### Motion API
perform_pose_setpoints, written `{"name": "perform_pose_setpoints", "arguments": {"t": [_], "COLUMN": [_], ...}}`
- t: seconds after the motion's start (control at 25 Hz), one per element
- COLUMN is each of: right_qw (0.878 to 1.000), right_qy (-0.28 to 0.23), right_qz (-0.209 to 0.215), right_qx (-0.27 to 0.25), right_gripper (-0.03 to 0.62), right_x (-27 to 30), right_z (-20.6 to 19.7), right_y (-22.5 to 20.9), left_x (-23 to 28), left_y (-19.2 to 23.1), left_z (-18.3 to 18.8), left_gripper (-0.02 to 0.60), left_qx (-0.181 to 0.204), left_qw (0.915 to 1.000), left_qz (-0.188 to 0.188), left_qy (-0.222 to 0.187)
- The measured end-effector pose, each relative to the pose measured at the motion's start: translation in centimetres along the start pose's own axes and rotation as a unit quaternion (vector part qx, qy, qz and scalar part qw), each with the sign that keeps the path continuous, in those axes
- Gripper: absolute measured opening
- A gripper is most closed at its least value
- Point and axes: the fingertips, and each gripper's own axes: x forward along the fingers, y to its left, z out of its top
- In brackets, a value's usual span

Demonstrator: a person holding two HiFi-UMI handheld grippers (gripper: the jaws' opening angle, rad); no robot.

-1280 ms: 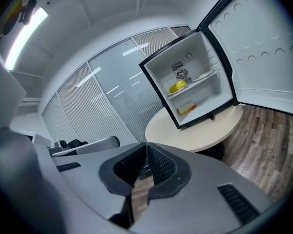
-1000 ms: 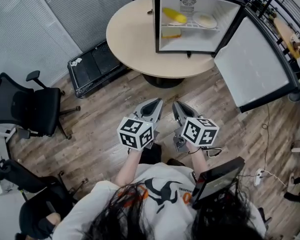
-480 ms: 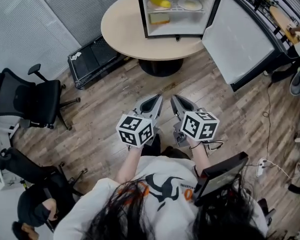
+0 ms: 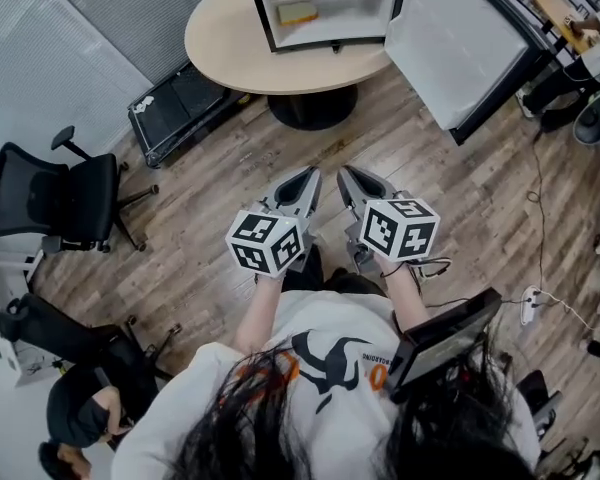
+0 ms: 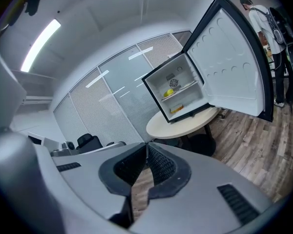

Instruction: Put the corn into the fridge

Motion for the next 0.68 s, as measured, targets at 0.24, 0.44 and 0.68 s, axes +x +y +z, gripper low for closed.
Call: {"name": "perform_pose_setpoints", "arguments": {"t": [0.24, 0.44, 0.68], "right_qw": [1.0, 1.0, 1.0], "right_qy": [0.001, 0.002, 0.003], "right_qz": [0.002, 0.006, 0.01], "right_qx": [-0.002, -0.007, -0.008], "right_gripper": [0.026, 0.026, 0.026], "right_x": [-0.08, 0.25, 0.77], "right_z": [-0.15, 0.26, 0.72], "right_y": [0.03, 0.14, -0.29], "left_x": [0.1, 0.25, 1.01], "left_y": [-0.19, -0.16, 0.06], "left_z": [-0.29, 0.22, 0.5], "left_gripper": [0.011, 0.011, 0.011], "left_qx": [-0.002, -0.004, -0.002], "left_qw": [1.0, 1.0, 1.0], "left_qz": [-0.002, 0.001, 0.004], "left_qy": [0.002, -0.003, -0.007]}}
